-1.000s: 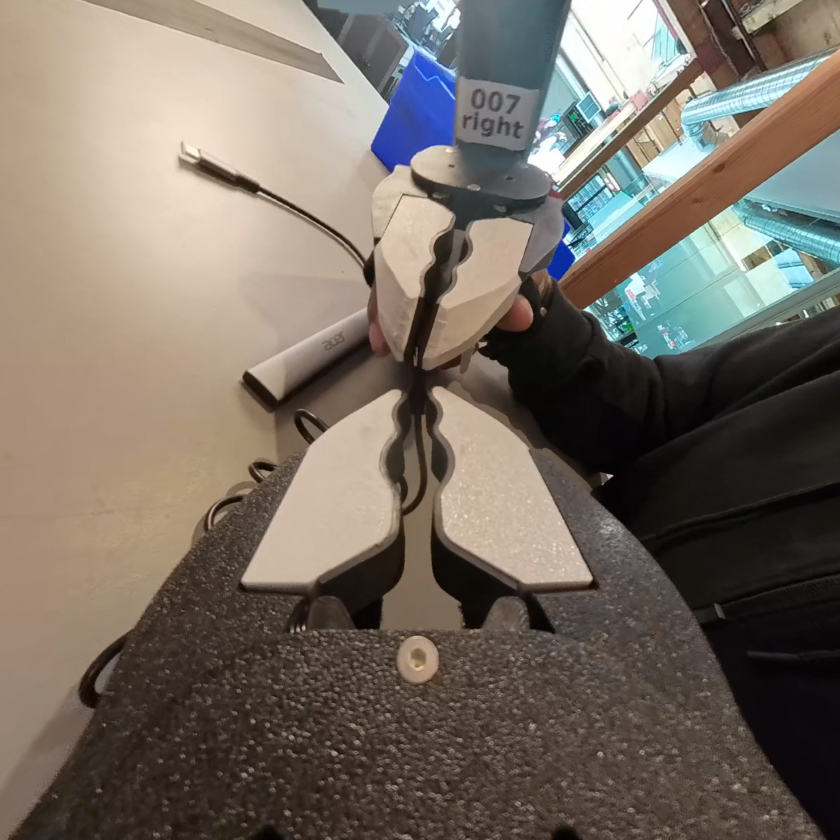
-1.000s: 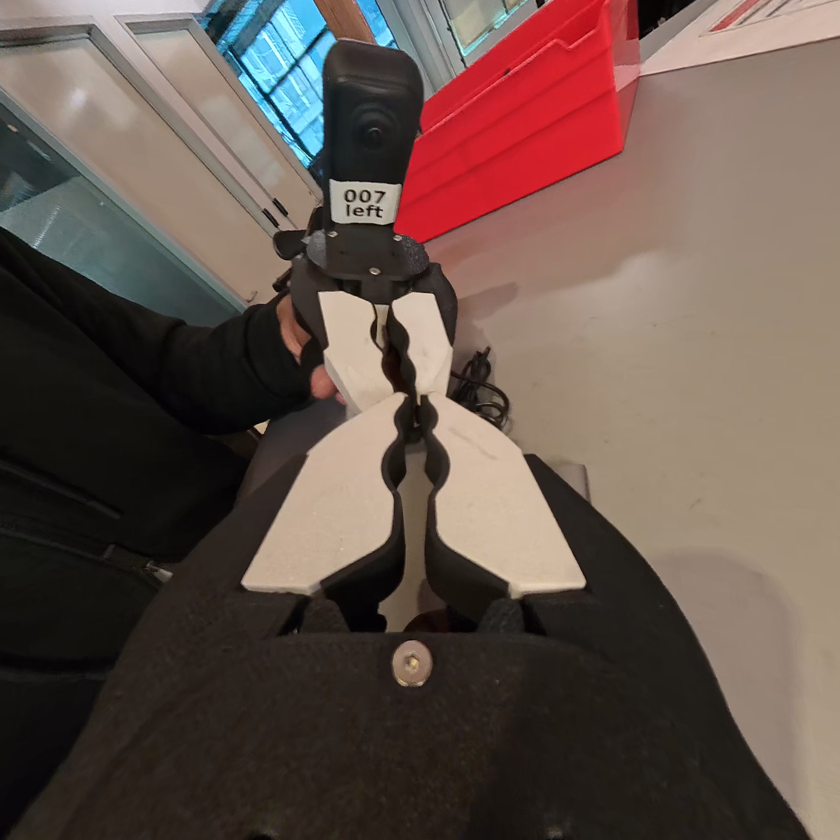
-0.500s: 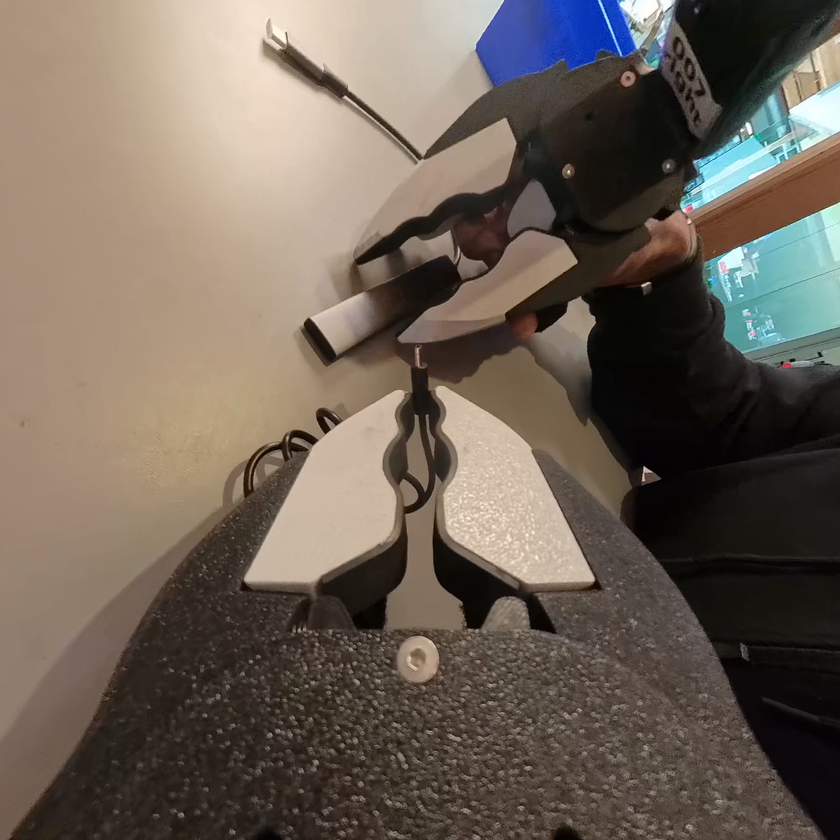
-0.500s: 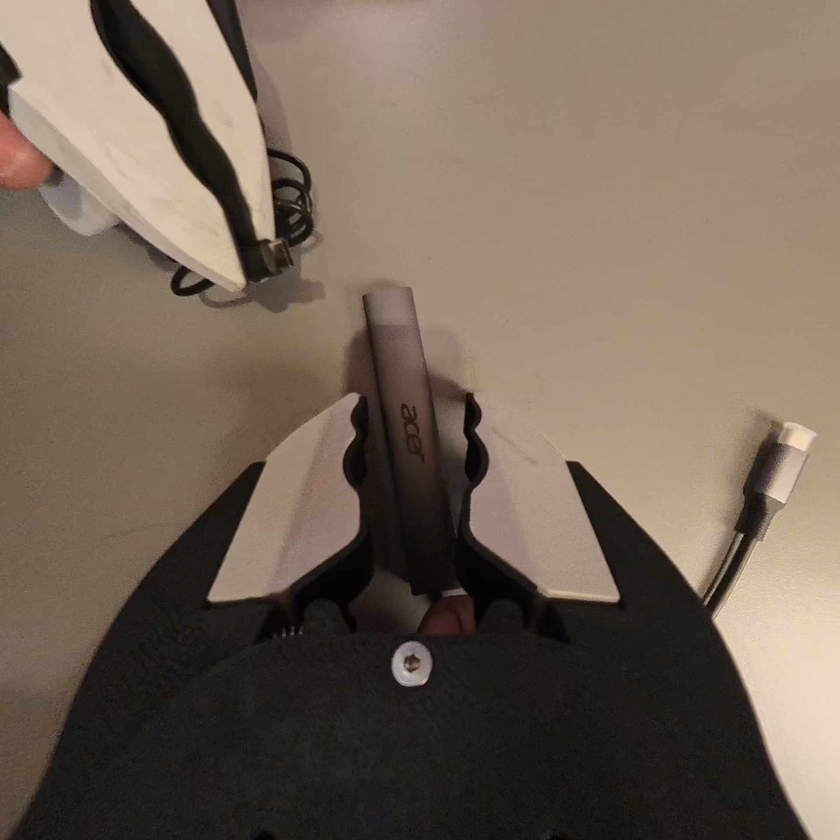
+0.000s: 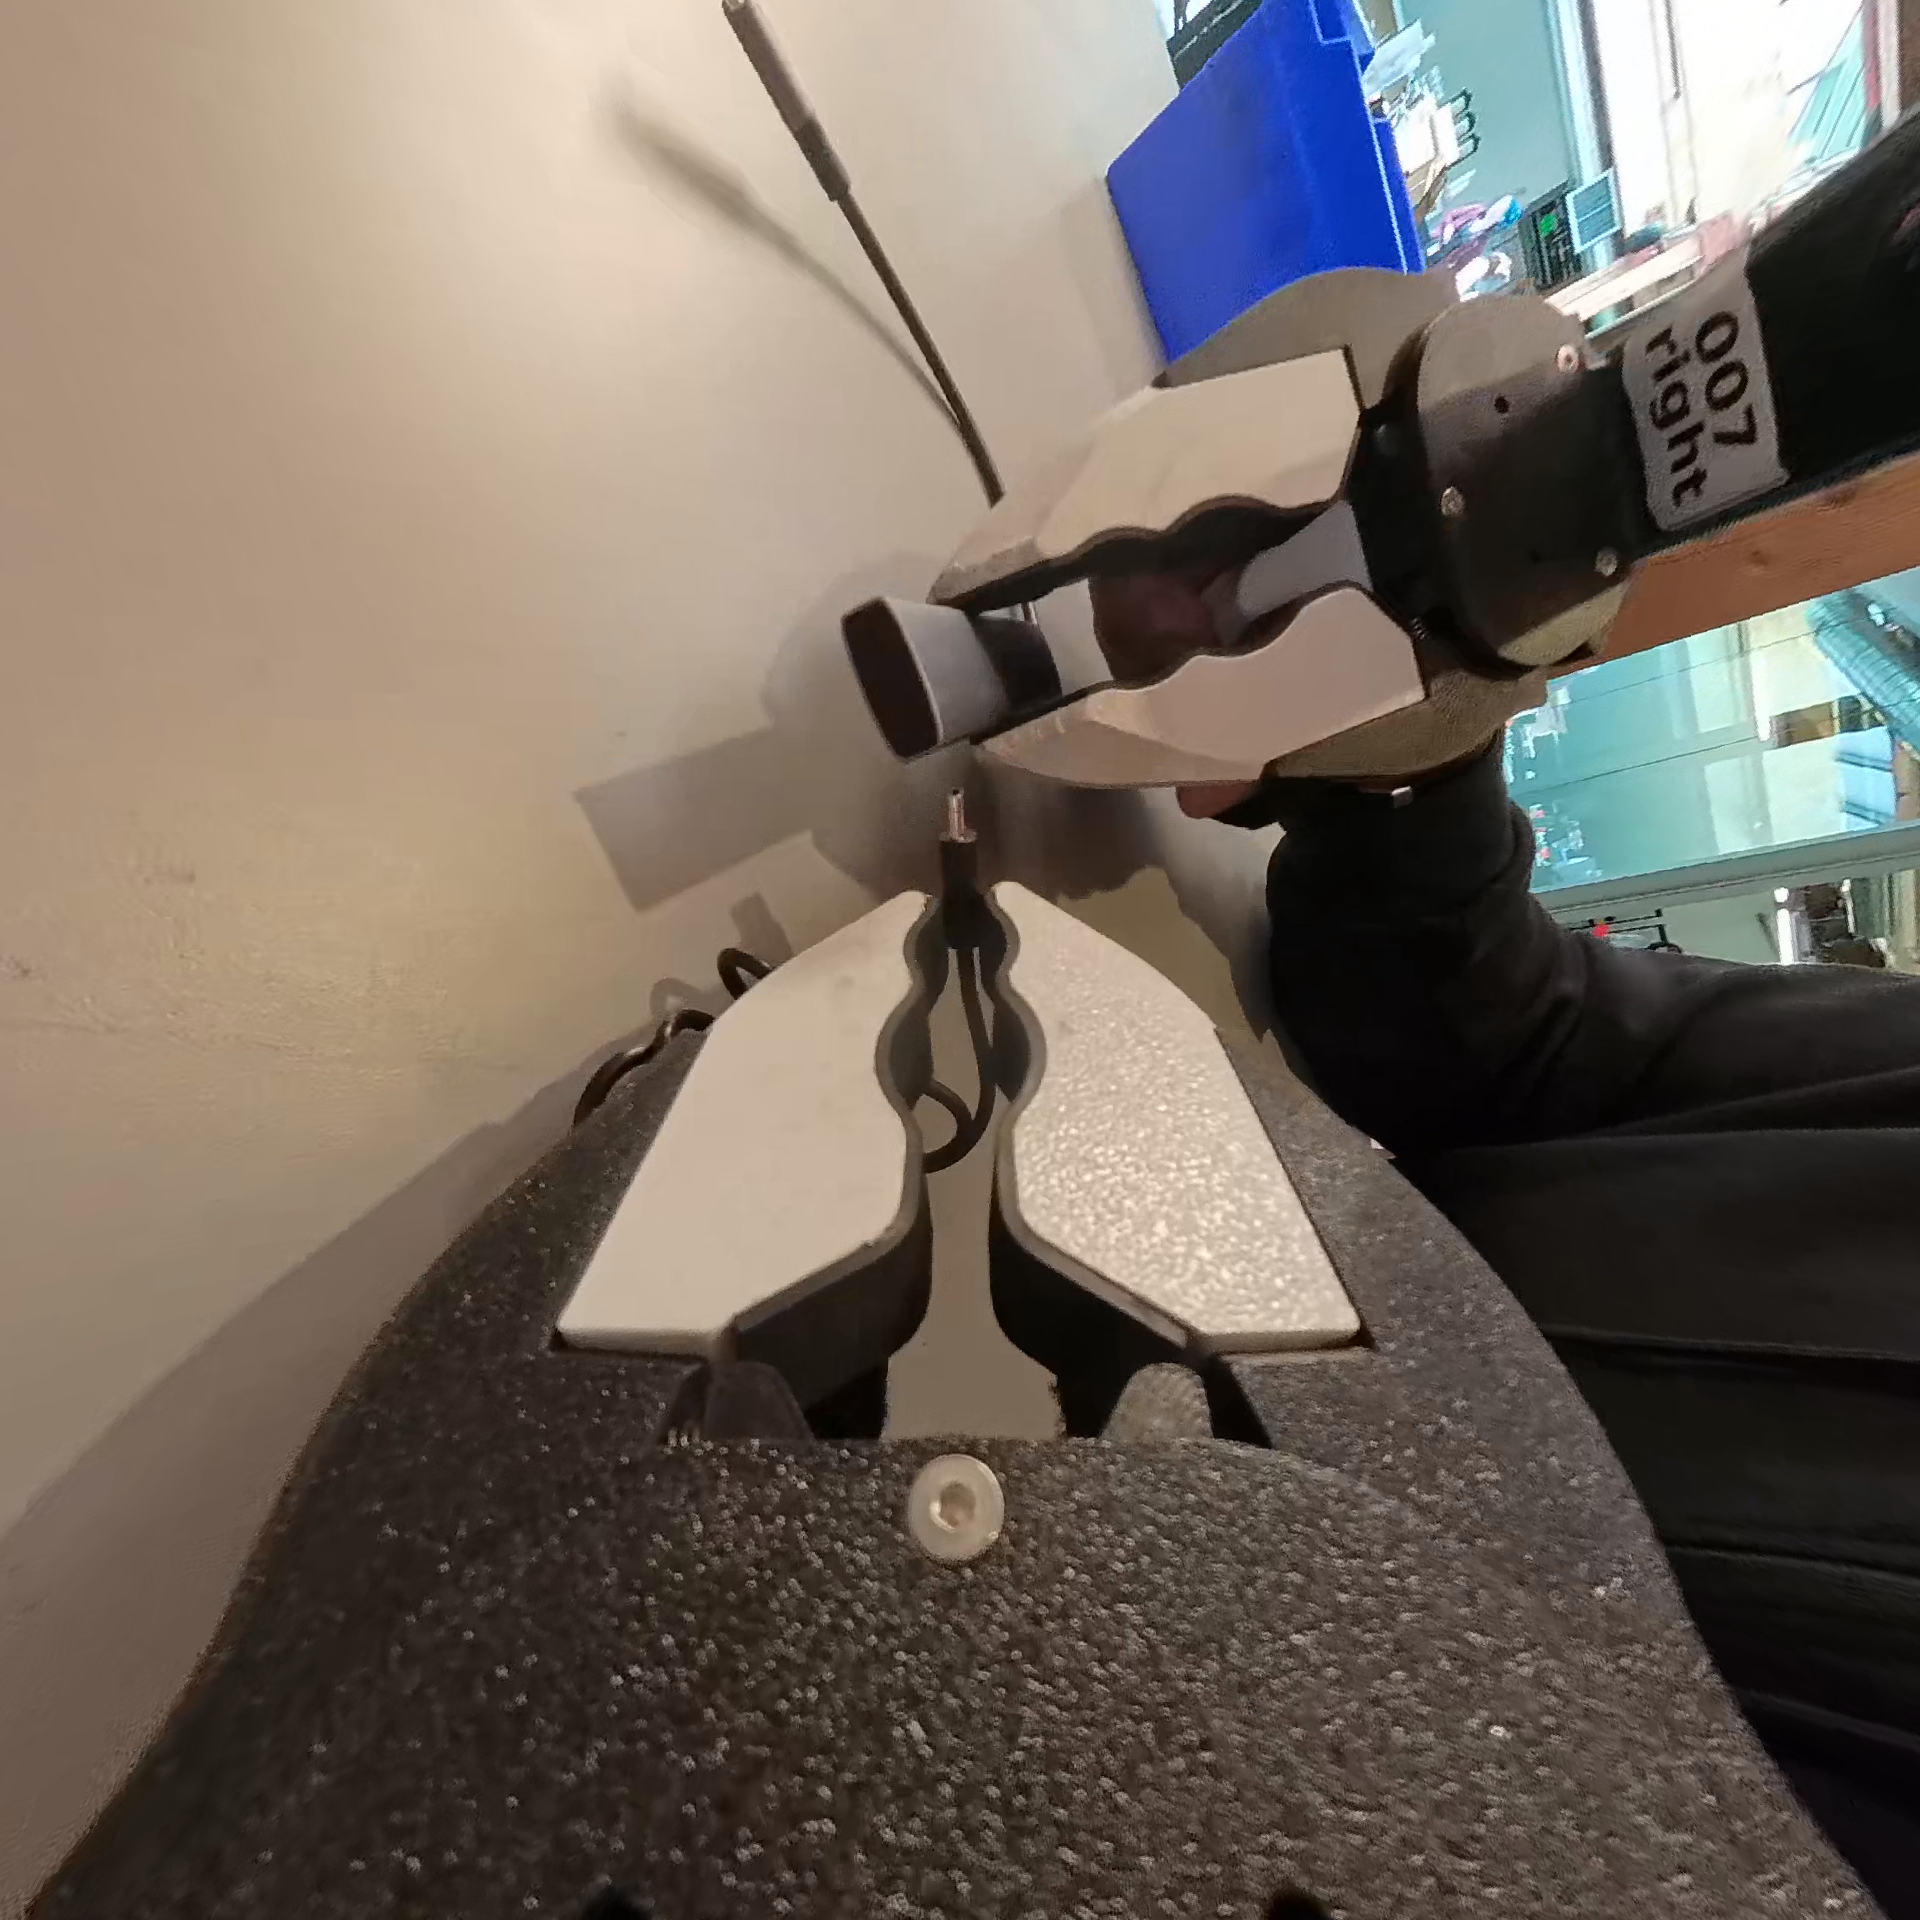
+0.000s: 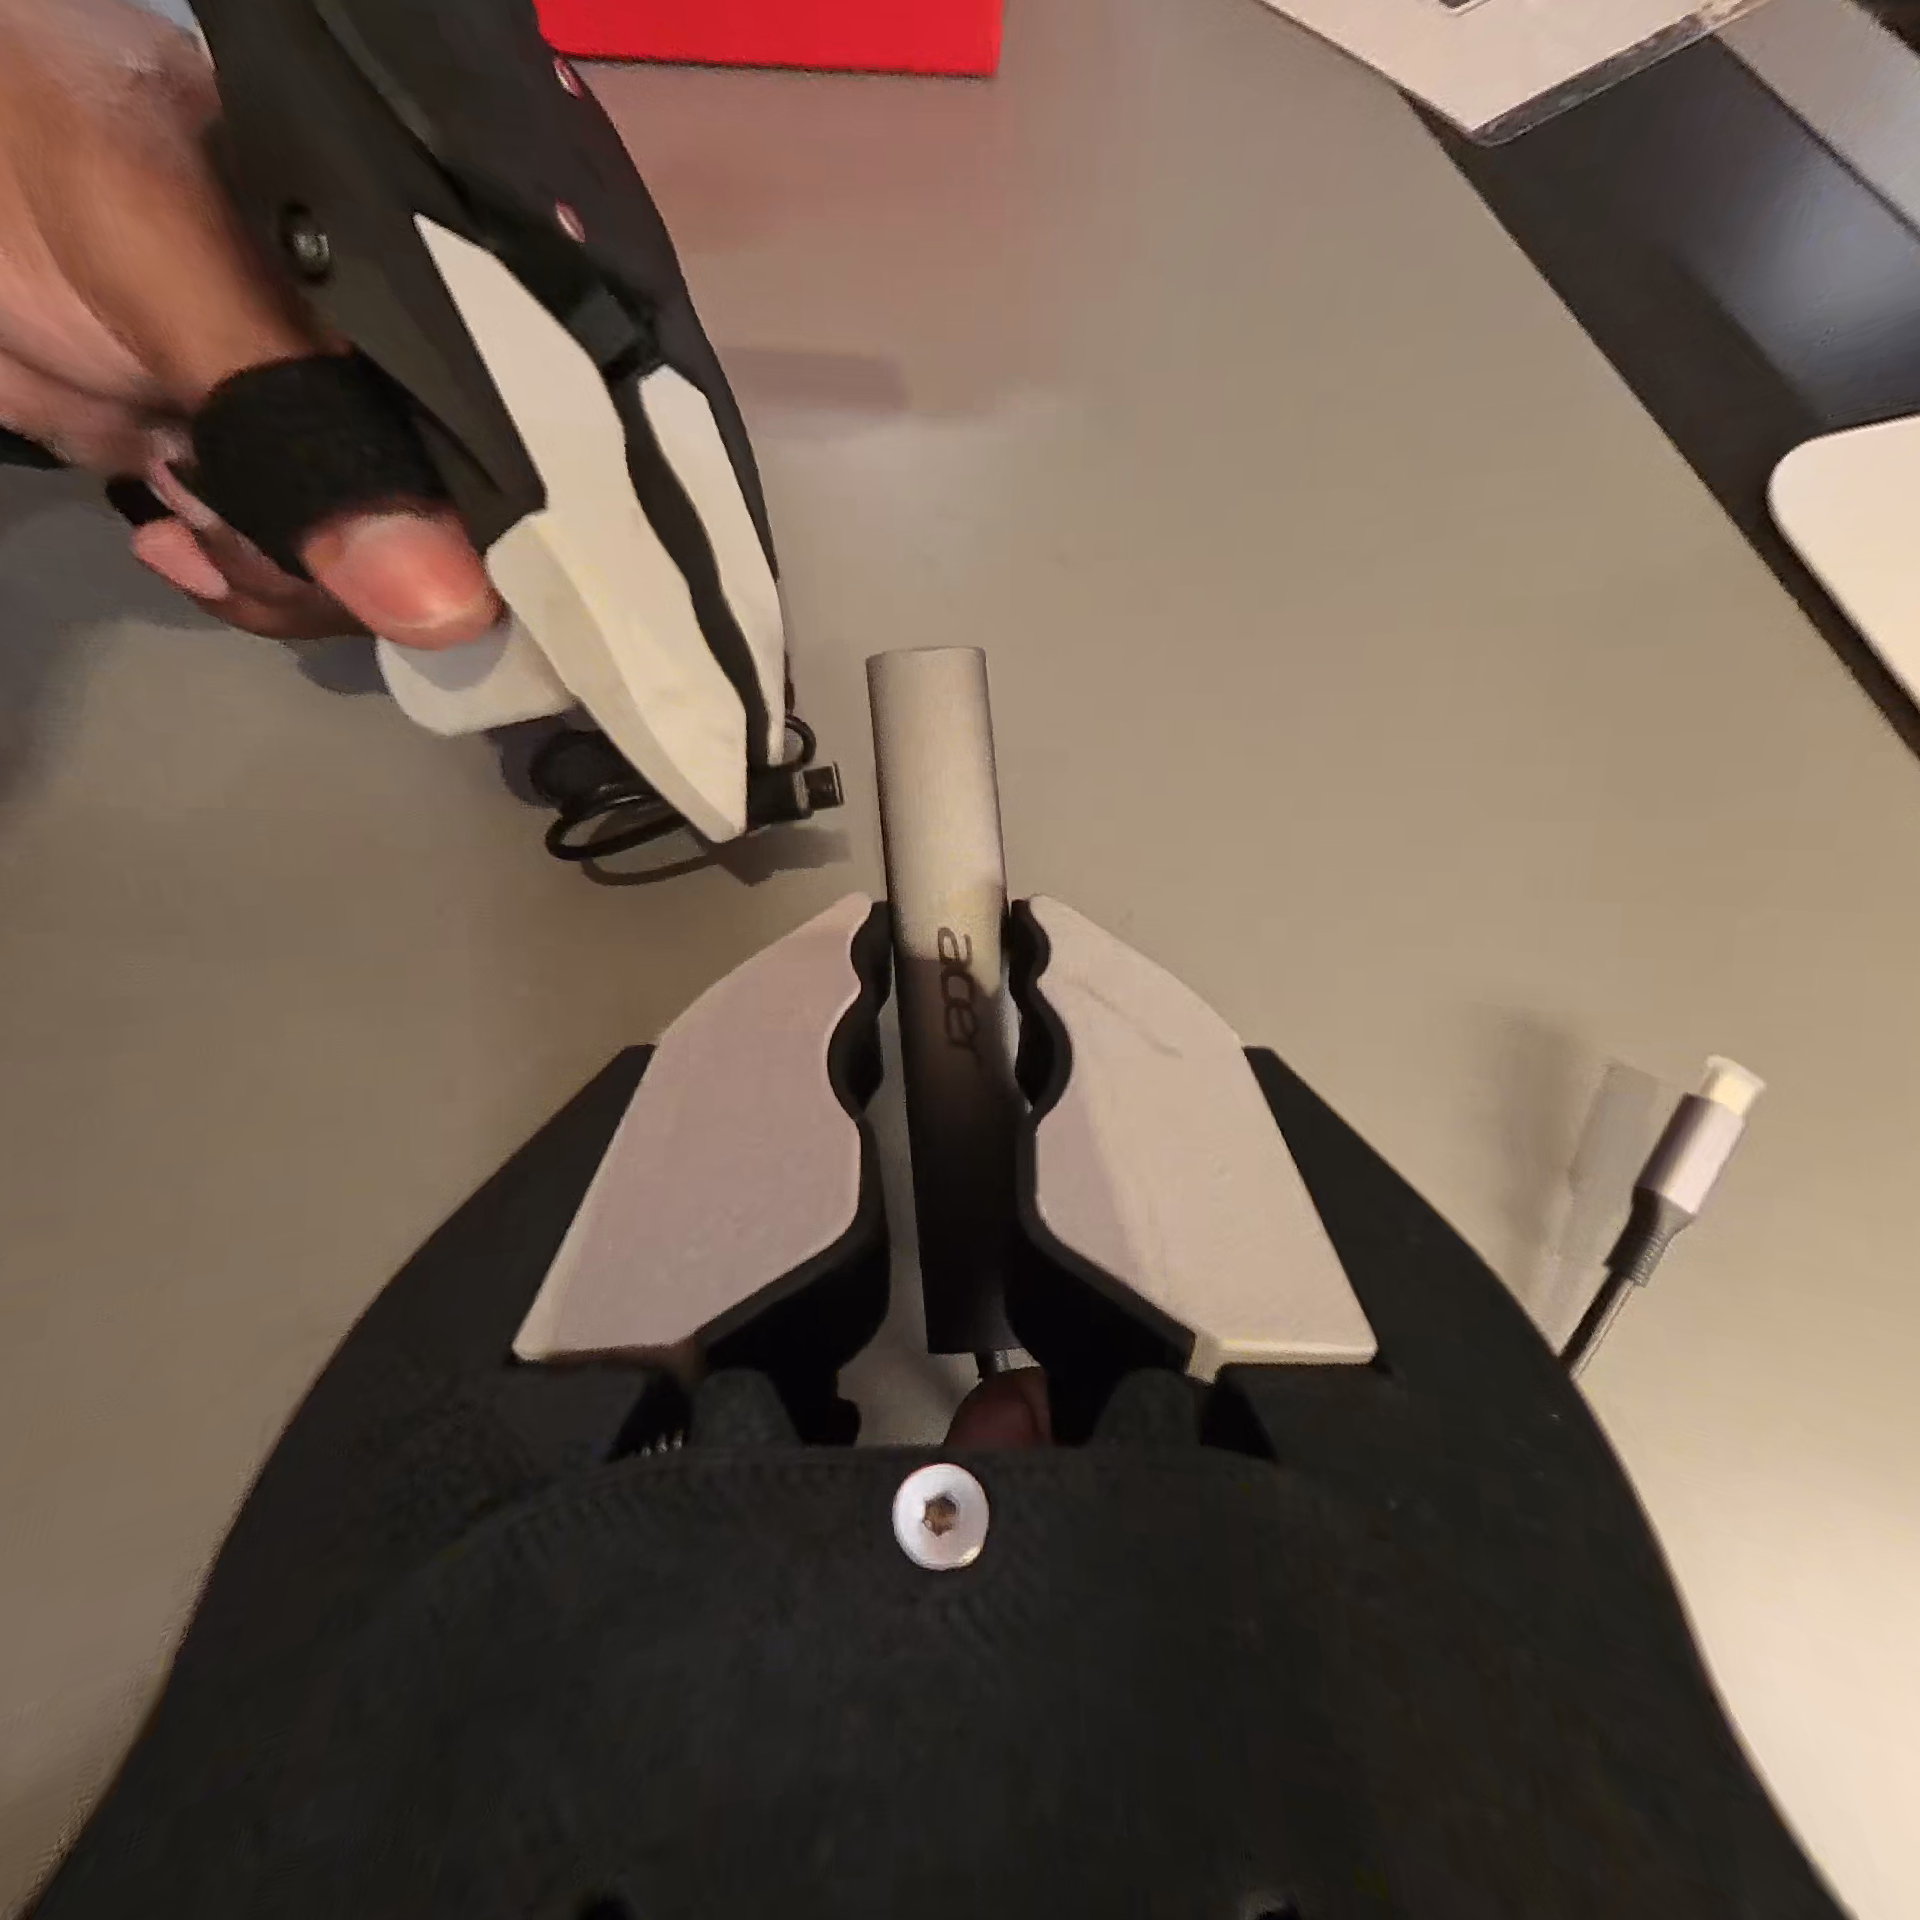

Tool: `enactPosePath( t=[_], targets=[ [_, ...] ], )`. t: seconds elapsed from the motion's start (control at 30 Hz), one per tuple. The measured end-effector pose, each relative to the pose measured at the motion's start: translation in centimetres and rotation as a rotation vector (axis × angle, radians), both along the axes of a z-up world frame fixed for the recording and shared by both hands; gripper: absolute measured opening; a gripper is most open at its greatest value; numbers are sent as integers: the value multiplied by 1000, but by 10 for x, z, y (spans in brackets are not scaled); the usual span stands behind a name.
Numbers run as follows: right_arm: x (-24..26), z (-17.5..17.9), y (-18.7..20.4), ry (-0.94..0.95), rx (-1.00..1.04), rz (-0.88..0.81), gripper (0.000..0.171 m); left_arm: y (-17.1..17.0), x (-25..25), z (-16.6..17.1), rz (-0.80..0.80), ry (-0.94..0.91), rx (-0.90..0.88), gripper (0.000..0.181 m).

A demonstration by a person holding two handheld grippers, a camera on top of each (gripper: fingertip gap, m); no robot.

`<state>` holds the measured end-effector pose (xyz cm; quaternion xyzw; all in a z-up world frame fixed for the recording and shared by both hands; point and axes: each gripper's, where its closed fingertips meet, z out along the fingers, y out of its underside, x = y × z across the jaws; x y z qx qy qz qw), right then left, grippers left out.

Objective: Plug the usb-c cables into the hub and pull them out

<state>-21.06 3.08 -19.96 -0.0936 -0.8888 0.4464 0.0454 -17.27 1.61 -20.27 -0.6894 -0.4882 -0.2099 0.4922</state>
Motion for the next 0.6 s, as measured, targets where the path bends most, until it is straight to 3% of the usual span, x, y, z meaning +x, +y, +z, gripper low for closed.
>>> enactPosePath(
  t=[0.03, 0.37, 0.6],
  targets=[
    [-1, -1, 0, 31, 12, 3, 21, 0, -1, 1, 4, -5, 6, 6],
    [-2, -6, 1, 260, 68, 36, 21, -1, -4, 1, 3, -79, 68, 6],
    [1, -8, 4, 202, 54, 48, 21, 0, -2, -1, -34, -95, 58, 6]
  ],
)
